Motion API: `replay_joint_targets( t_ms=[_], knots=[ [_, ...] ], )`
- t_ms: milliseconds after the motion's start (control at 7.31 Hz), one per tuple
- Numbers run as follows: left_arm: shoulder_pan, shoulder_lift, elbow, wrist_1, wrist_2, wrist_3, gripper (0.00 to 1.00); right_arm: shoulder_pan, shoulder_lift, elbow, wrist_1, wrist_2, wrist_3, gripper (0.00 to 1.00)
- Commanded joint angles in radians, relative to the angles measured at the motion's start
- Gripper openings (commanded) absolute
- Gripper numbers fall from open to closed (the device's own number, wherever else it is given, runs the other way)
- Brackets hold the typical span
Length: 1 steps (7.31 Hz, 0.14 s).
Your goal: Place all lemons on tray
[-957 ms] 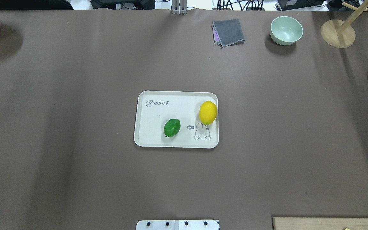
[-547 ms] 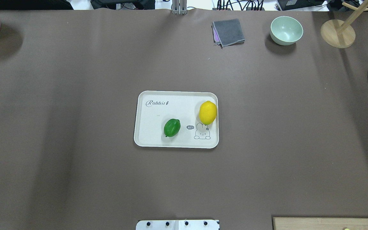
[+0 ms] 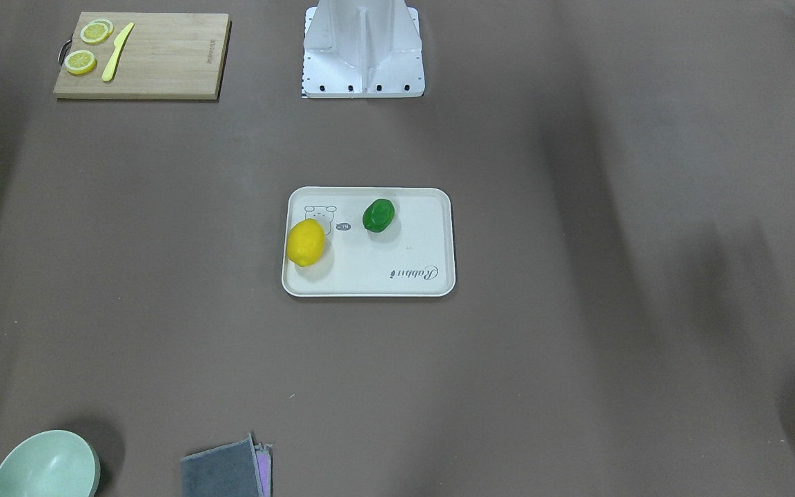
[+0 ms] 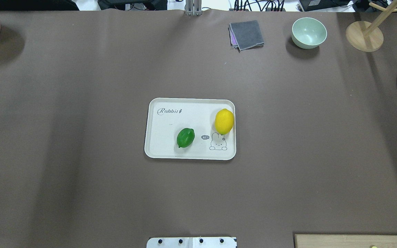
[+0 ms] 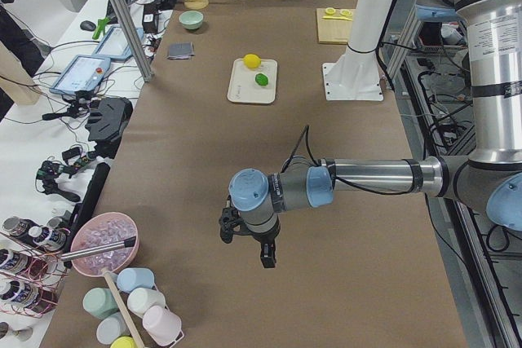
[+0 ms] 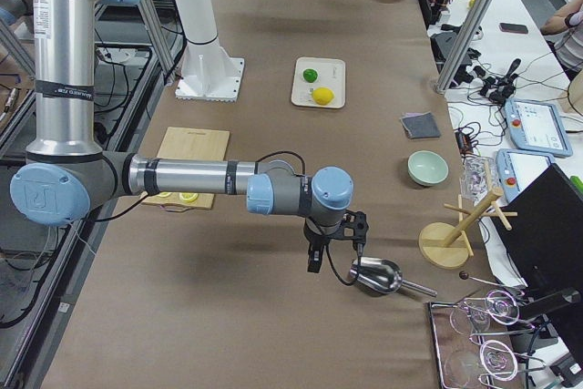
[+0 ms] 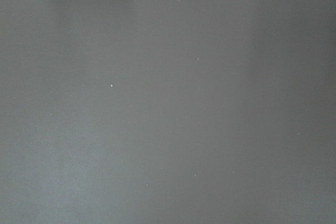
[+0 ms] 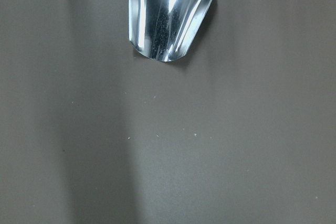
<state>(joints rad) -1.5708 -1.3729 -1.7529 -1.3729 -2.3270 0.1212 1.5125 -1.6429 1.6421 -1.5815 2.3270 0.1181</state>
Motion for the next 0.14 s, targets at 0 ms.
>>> replay_joint_targets(
  t_ms=[0],
  knots=[
    [0.000,0.002,-0.002,0.000,0.000,0.000,0.98,0.000,0.002,-0.001,0.000,0.000,0.000,0.99]
  ],
)
